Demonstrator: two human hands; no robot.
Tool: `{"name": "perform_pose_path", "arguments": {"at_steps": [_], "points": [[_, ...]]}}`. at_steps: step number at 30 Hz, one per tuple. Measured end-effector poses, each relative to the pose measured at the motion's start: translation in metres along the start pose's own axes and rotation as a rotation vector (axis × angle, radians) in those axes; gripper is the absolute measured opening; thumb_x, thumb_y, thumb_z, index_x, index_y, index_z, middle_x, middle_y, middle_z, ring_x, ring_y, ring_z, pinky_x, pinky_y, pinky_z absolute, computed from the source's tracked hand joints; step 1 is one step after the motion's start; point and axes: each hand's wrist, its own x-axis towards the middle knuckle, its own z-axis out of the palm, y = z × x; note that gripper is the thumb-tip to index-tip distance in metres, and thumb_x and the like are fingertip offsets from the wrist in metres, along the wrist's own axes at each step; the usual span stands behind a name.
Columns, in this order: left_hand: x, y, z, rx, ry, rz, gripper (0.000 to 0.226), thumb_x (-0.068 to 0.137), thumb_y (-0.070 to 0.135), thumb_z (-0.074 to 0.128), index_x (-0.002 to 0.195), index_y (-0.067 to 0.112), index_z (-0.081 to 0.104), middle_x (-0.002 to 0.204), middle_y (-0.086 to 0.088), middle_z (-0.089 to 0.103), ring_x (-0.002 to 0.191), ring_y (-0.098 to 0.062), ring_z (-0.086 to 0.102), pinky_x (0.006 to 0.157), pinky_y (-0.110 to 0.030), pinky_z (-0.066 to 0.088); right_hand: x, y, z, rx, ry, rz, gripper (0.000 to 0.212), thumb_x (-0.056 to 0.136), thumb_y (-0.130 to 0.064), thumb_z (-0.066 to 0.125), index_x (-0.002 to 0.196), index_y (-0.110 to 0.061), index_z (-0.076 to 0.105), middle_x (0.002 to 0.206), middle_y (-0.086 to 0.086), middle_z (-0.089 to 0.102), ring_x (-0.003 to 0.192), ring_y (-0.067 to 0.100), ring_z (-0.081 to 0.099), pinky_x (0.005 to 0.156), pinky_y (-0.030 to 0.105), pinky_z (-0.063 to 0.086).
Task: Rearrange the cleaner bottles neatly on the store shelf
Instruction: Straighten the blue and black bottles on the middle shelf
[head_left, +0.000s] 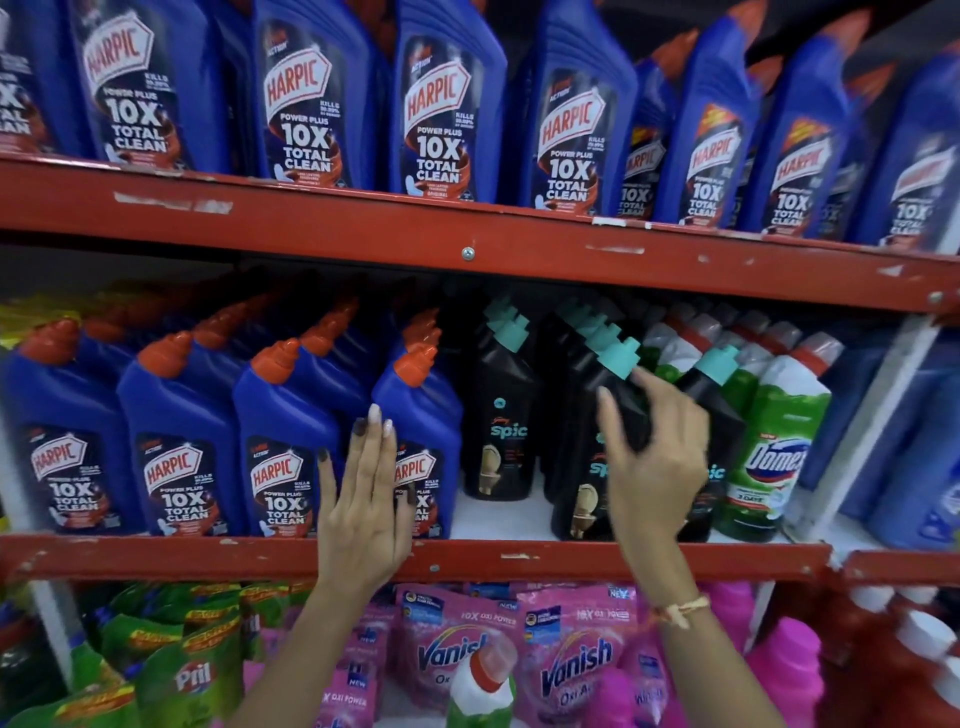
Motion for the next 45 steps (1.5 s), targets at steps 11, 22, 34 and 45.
{"name": "perform_pose_path", "arguments": {"at_steps": [11, 22, 34, 45], "points": [[0.01, 0.021, 0.021, -0.009, -0.037, 0.034, 0.061, 0.108, 0.036, 0.018, 0.159, 0.006, 0.008, 0.169, -0.006, 0.0, 0.156, -0.019, 0.004, 0.128, -0.04, 0.001, 0.006, 0.087, -0.026, -0.161, -0.202, 0.495, 0.089, 0.073, -0.046, 0.08, 0.141, -0.002, 0.042, 0.14, 0.019, 0.051, 0.13, 0.034, 0.045, 0.106, 0.047, 0.039], [0.009, 0.019, 0.022, 0.002, -0.041, 0.043, 0.061, 0.108, 0.038, 0.017, 0.159, 0.005, 0.009, 0.169, -0.006, 0.0, 0.156, -0.02, 0.004, 0.128, -0.041, 0.001, 0.012, 0.08, -0.03, -0.124, -0.104, 0.599, 0.087, 0.057, -0.045, 0.089, 0.125, -0.006, 0.052, 0.124, 0.014, 0.06, 0.118, 0.032, 0.052, 0.098, 0.044, 0.041], [0.009, 0.023, 0.021, -0.031, -0.018, 0.026, 0.066, 0.101, 0.025, 0.032, 0.159, 0.006, 0.008, 0.169, -0.006, 0.001, 0.156, -0.021, 0.006, 0.128, -0.041, 0.002, 0.019, -0.035, -0.024, 0.136, -0.154, 0.524, 0.094, 0.046, -0.064, 0.079, 0.127, -0.02, 0.059, 0.118, 0.0, 0.063, 0.11, 0.021, 0.061, 0.097, 0.039, 0.047], [0.009, 0.02, 0.023, -0.01, -0.035, 0.022, 0.066, 0.098, 0.019, 0.034, 0.158, 0.002, 0.012, 0.168, -0.01, 0.002, 0.156, -0.022, 0.006, 0.128, -0.04, 0.004, -0.055, -0.064, 0.041, 0.121, -0.282, 0.545, 0.096, 0.056, -0.055, 0.086, 0.137, -0.016, 0.05, 0.126, 0.001, 0.054, 0.118, 0.021, 0.053, 0.087, 0.019, 0.022]]}}
